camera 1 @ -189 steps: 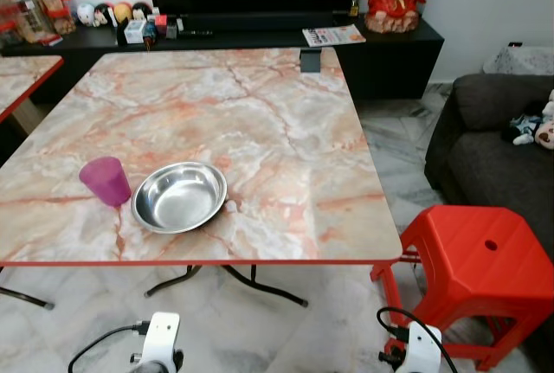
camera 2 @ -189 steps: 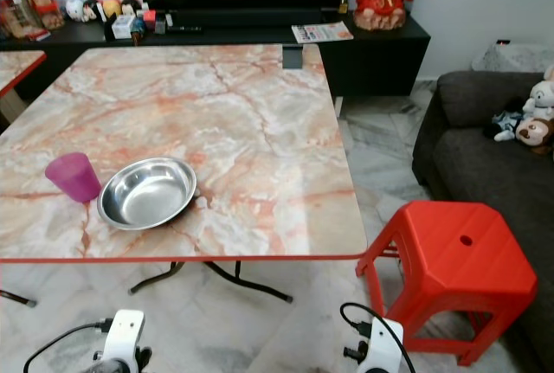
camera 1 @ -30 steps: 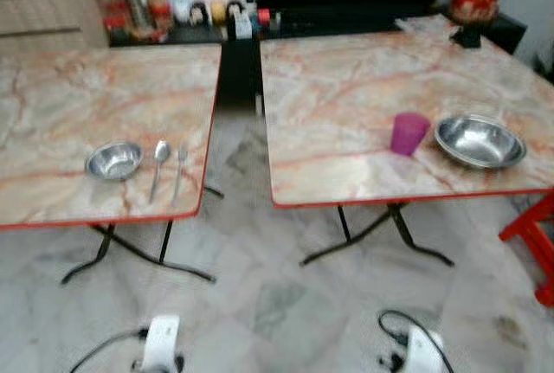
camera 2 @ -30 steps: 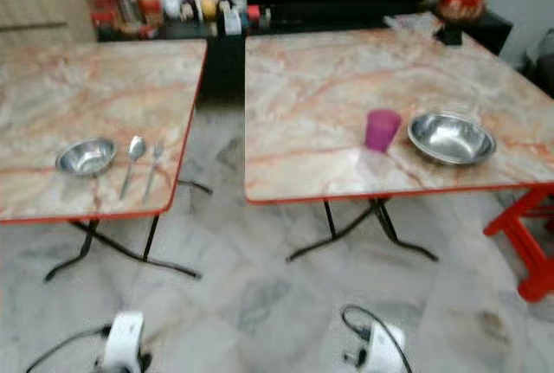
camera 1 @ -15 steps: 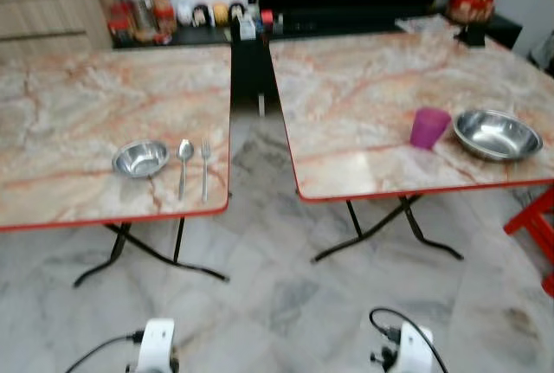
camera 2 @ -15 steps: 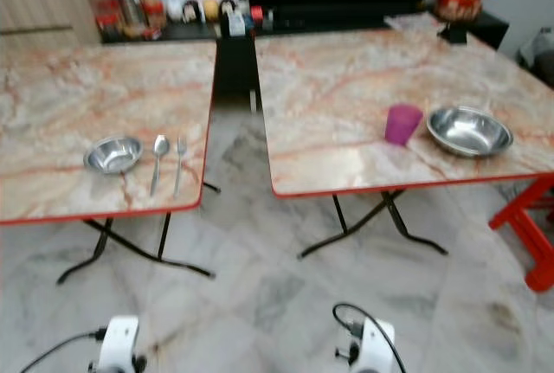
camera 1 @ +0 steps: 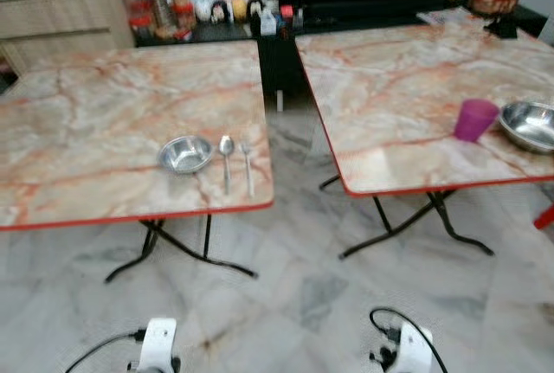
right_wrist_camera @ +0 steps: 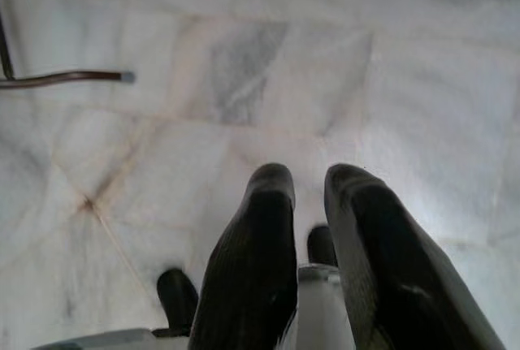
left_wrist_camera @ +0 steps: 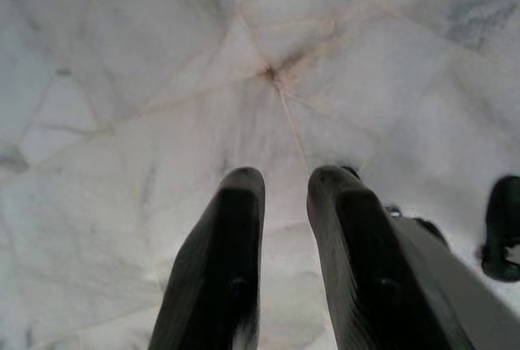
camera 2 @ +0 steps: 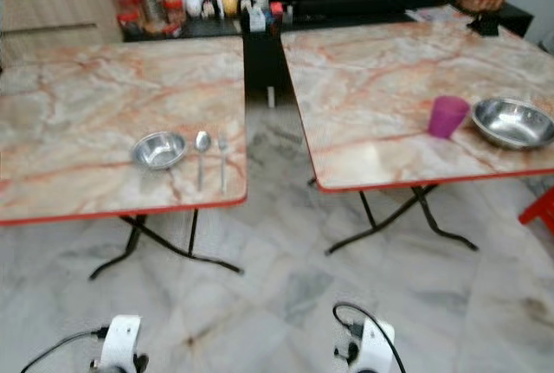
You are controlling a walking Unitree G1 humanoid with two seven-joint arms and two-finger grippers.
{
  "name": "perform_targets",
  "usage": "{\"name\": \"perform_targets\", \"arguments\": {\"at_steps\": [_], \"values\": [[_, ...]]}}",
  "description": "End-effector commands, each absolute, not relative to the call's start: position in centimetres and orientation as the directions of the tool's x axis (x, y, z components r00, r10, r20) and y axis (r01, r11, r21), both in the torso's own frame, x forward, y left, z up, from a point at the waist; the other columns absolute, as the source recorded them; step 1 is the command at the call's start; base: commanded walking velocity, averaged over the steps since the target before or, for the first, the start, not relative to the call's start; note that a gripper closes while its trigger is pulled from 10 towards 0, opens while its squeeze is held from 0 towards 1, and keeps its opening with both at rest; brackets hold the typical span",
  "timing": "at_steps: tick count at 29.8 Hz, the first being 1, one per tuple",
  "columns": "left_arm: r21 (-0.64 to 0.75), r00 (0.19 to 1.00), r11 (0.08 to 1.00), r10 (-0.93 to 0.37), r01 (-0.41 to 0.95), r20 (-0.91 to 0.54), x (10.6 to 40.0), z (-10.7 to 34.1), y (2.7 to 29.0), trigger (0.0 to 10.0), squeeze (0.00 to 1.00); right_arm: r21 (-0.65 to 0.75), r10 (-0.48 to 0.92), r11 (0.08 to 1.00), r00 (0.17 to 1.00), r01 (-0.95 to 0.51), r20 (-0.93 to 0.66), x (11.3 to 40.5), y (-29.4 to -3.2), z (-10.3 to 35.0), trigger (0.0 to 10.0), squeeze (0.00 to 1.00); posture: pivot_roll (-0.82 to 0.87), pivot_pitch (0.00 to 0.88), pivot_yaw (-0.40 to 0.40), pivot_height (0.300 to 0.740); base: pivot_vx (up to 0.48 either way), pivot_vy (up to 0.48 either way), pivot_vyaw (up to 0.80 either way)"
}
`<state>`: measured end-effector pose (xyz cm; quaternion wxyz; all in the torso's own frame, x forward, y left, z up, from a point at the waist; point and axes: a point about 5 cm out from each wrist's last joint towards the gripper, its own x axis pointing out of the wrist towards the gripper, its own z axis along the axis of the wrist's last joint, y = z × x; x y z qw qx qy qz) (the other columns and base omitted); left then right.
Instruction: Setting the table
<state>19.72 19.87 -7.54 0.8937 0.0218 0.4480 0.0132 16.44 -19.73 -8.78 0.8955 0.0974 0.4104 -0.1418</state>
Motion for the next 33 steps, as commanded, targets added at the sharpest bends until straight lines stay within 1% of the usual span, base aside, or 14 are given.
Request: {"name": "perform_targets", "arguments": {"at_steps": [1, 33], "values": [[0.06, 0.586, 0.998, 0.058, -0.016, -0.808, 19.29, -7.7, 20.33, 10.0, 0.0, 0.063, -0.175, 0.939, 0.629, 0.337, -0.758, 16.67, -19.51, -8.7, 10.0, 0.0, -0.05, 0.0, 0.052, 0.74, 0.0, 0.364, 0.0], [0.053, 0.589, 0.998, 0.061, -0.03, -0.806, 19.35, -7.7, 20.14, 10.0, 0.0, 0.054, -0.173, 0.944, 0.627, 0.326, -0.759, 16.79, -19.52, -8.67, 10.0, 0.0, -0.04, 0.0, 0.041, 0.74, 0.0, 0.36, 0.01]]}}
